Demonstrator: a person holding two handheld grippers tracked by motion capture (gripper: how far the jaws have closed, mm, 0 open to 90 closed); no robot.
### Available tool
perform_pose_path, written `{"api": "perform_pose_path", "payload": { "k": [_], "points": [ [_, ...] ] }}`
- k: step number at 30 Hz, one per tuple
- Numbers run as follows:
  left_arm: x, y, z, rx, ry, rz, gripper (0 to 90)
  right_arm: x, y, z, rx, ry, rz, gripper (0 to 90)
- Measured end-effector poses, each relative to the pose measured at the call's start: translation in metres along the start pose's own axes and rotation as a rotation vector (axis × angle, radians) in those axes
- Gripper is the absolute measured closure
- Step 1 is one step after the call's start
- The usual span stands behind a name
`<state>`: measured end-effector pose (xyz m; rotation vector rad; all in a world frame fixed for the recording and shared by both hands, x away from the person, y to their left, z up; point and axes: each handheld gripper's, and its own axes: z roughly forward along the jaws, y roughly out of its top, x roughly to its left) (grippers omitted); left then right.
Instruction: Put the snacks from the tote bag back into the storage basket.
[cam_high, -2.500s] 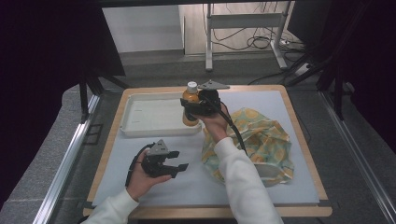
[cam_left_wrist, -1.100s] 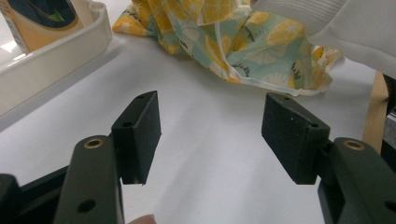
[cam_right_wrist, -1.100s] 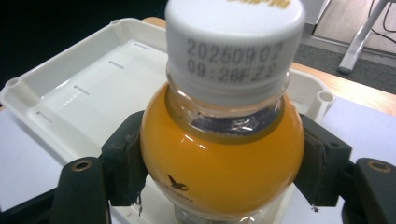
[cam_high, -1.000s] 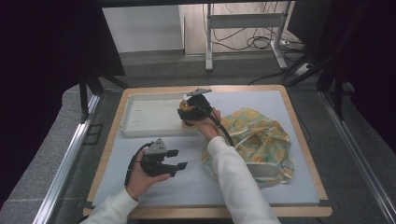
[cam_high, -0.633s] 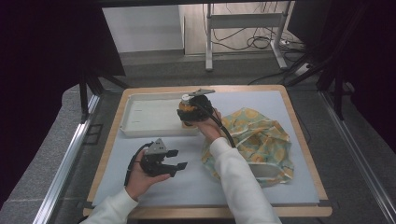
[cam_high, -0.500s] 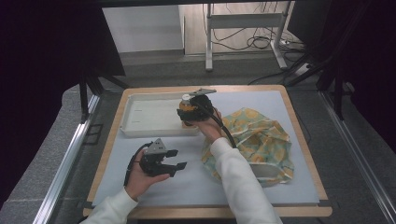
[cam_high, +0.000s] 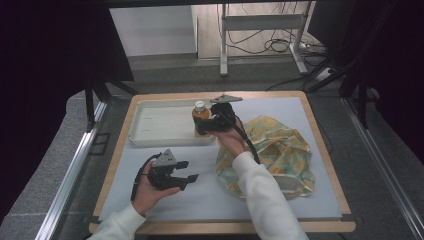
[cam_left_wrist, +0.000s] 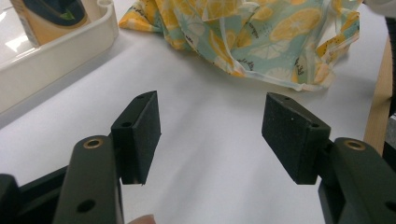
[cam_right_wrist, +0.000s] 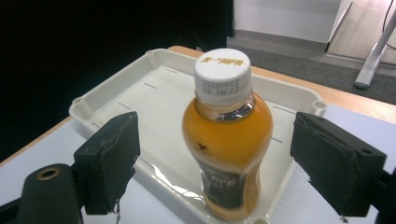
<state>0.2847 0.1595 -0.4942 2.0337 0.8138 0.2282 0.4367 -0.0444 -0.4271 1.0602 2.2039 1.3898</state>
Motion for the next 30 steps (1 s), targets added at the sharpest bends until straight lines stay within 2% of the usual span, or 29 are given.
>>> {"api": "perform_pose_path", "payload": {
  "k": [6, 9, 14, 17, 21, 30],
  "points": [
    [-0.001, -0.003, -0.006, -0.006, 0.016, -0.013, 37.3, 0.003, -0.001, -0.030, -0.013, 0.016, -0.013, 15.9],
    [-0.003, -0.004, -0.007, -0.010, 0.021, -0.015, 37.2, 0.003, -0.003, -0.049, -0.023, 0.040, -0.021, 16.0],
    [-0.003, -0.005, -0.005, 0.001, 0.023, -0.018, 37.1, -0.001, -0.012, -0.084, -0.037, 0.051, -0.044, 16.2],
    [-0.002, -0.006, -0.004, 0.006, 0.022, -0.020, 36.9, -0.006, -0.024, -0.104, -0.034, 0.047, -0.069, 16.4],
    [-0.001, -0.006, -0.005, 0.007, 0.025, -0.026, 36.8, -0.011, -0.042, -0.127, -0.039, 0.045, -0.071, 17.0],
    [-0.003, -0.007, -0.001, 0.016, 0.024, -0.030, 36.6, -0.021, -0.081, -0.172, -0.074, 0.041, -0.041, 17.7]
  ]
}}
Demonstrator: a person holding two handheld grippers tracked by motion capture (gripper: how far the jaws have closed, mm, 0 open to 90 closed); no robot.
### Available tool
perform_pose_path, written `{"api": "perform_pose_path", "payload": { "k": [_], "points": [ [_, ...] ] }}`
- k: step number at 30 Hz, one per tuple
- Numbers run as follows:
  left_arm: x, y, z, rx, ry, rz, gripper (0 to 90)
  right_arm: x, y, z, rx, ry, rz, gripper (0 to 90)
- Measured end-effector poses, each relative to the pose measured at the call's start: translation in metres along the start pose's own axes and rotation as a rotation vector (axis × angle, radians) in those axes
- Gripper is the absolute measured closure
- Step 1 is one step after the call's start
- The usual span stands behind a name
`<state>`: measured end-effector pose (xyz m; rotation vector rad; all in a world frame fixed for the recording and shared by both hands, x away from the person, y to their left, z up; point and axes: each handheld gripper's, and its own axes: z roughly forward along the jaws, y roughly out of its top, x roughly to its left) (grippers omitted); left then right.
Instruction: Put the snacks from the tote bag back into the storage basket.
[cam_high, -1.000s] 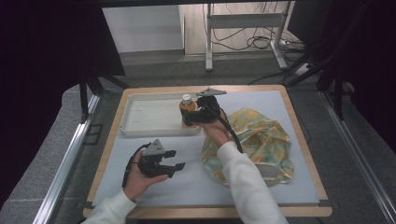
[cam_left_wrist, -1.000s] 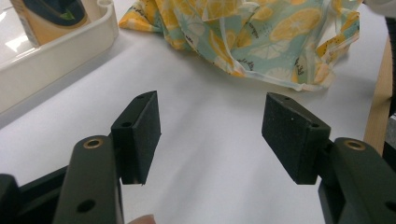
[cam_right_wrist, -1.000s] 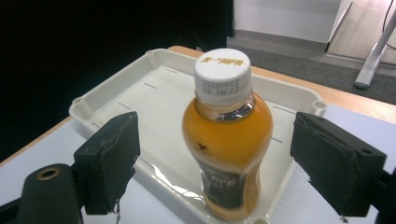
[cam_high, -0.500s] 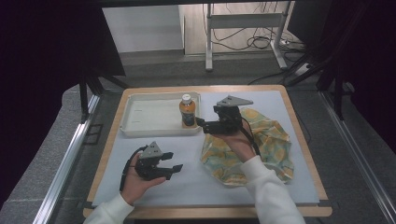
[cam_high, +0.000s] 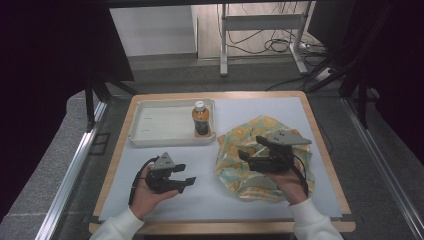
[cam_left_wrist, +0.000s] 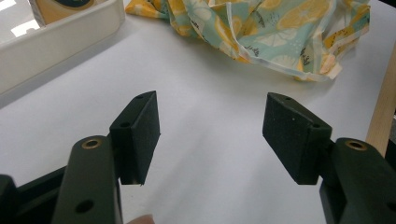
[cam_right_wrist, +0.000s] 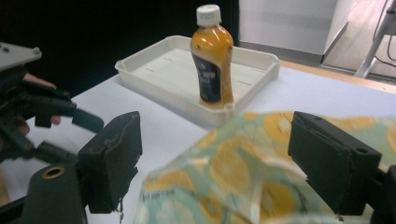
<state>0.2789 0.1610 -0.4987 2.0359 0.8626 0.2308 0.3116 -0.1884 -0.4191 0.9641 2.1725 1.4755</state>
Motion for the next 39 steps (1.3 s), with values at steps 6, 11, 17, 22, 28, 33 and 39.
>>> {"api": "perform_pose_path", "payload": {
  "k": [6, 11, 17, 22, 28, 33, 39],
  "points": [
    [0.003, -0.001, -0.002, -0.003, 0.000, -0.001, 36.6, -0.004, -0.024, -0.022, -0.006, -0.004, 0.048, 18.3],
    [0.004, -0.001, -0.005, -0.010, -0.001, -0.001, 36.6, -0.001, -0.046, -0.027, 0.032, -0.043, 0.039, 18.3],
    [0.003, -0.002, -0.005, -0.007, -0.001, 0.005, 36.7, -0.004, -0.058, -0.031, 0.050, -0.068, 0.048, 18.5],
    [0.002, -0.003, -0.005, -0.003, 0.008, 0.002, 36.6, -0.009, -0.059, -0.031, 0.045, -0.083, 0.048, 18.7],
    [0.002, -0.005, -0.007, -0.002, 0.013, -0.002, 36.6, -0.011, -0.059, -0.030, 0.042, -0.087, 0.049, 18.7],
    [0.002, -0.006, -0.009, -0.004, 0.016, 0.000, 36.5, -0.009, -0.057, -0.027, 0.045, -0.082, 0.039, 18.7],
    [0.003, -0.007, -0.009, -0.006, 0.020, -0.002, 36.3, -0.008, -0.057, -0.025, 0.049, -0.083, 0.030, 18.7]
  ]
}}
